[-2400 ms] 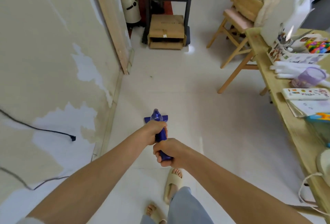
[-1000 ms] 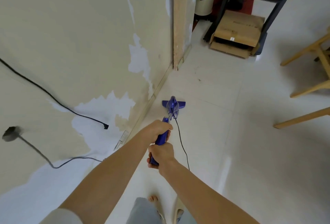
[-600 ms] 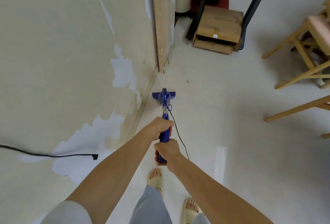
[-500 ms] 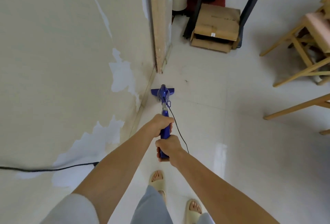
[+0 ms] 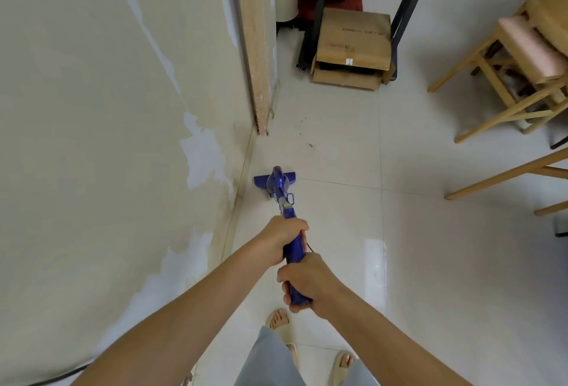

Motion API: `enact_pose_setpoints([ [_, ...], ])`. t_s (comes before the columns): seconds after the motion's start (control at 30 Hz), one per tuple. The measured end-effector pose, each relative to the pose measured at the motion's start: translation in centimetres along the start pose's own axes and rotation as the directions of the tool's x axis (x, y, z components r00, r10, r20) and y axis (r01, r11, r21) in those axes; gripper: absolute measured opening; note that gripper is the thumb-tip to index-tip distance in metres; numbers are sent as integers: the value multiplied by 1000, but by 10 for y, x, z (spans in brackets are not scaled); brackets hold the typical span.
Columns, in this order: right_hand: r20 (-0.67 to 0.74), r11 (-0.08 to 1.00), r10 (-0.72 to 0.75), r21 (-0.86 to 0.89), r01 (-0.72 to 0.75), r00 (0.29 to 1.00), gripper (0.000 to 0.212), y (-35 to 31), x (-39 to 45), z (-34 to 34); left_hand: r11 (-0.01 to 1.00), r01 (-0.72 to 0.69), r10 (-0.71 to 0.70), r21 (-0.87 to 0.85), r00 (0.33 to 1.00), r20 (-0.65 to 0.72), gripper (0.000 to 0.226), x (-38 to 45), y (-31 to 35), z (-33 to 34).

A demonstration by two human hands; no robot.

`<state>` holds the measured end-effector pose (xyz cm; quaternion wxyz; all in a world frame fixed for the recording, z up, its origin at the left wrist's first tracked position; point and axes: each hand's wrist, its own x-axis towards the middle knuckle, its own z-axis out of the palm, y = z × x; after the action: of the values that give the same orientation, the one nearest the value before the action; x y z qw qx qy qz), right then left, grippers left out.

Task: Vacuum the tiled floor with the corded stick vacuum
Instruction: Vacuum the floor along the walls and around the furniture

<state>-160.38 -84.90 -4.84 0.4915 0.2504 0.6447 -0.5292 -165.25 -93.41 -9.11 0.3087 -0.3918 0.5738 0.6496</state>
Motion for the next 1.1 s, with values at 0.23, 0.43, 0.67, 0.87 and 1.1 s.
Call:
enact_pose_setpoints([
  [0.23, -86, 999, 8, -44, -12, 996, 11, -12, 40, 7, 1000, -23, 23, 9, 999, -43, 18, 21, 17, -7],
  [0.43, -41, 999, 30, -8, -31, 999, 12, -3, 6, -6, 997, -38, 37, 70, 999, 17, 16, 5, 8, 8],
  [0.67, -1, 999, 44, -4, -44, 999, 12, 2, 3, -2, 995, -37, 35, 95, 999, 31, 12, 6, 0, 3],
  [0.87, -69, 996, 22, -86, -28, 997, 14, -2, 51, -1, 991, -52, 62, 127, 995, -81, 5, 40, 4, 0],
  [1.1, -60, 991, 24, -131, -31, 998, 13, 15, 56, -14, 988, -41, 57, 151, 993, -103, 8, 51, -13, 13],
])
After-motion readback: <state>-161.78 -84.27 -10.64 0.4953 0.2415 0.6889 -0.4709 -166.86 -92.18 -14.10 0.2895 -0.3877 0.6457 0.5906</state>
